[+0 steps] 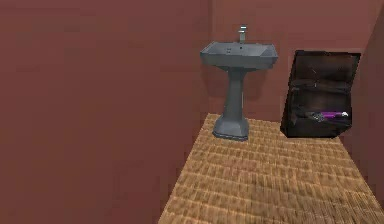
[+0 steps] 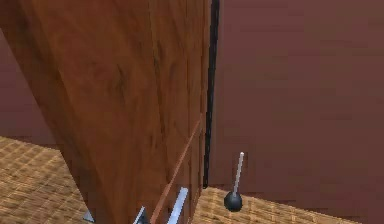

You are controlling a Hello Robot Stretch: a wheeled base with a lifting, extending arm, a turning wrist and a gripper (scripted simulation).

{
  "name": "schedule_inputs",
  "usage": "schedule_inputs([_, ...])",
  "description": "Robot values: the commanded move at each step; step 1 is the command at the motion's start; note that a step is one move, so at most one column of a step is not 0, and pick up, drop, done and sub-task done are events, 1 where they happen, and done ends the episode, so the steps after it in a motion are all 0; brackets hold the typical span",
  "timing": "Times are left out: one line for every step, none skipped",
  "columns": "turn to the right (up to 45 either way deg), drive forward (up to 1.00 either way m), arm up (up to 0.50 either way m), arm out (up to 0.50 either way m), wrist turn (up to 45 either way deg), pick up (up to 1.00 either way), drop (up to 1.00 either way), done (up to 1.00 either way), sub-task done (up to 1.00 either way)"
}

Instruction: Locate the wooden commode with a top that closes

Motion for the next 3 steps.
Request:
schedule_inputs([9.0, 0.0, 0.0, 0.0, 0.0, 0.0, 0.0, 0.0, 0.0])
schedule_inputs([0.0, 0.45, 0.0, 0.0, 0.0, 0.0, 0.0, 0.0, 0.0])
schedule_inputs([12.0, 0.0, 0.0, 0.0, 0.0, 0.0, 0.0, 0.0, 0.0])
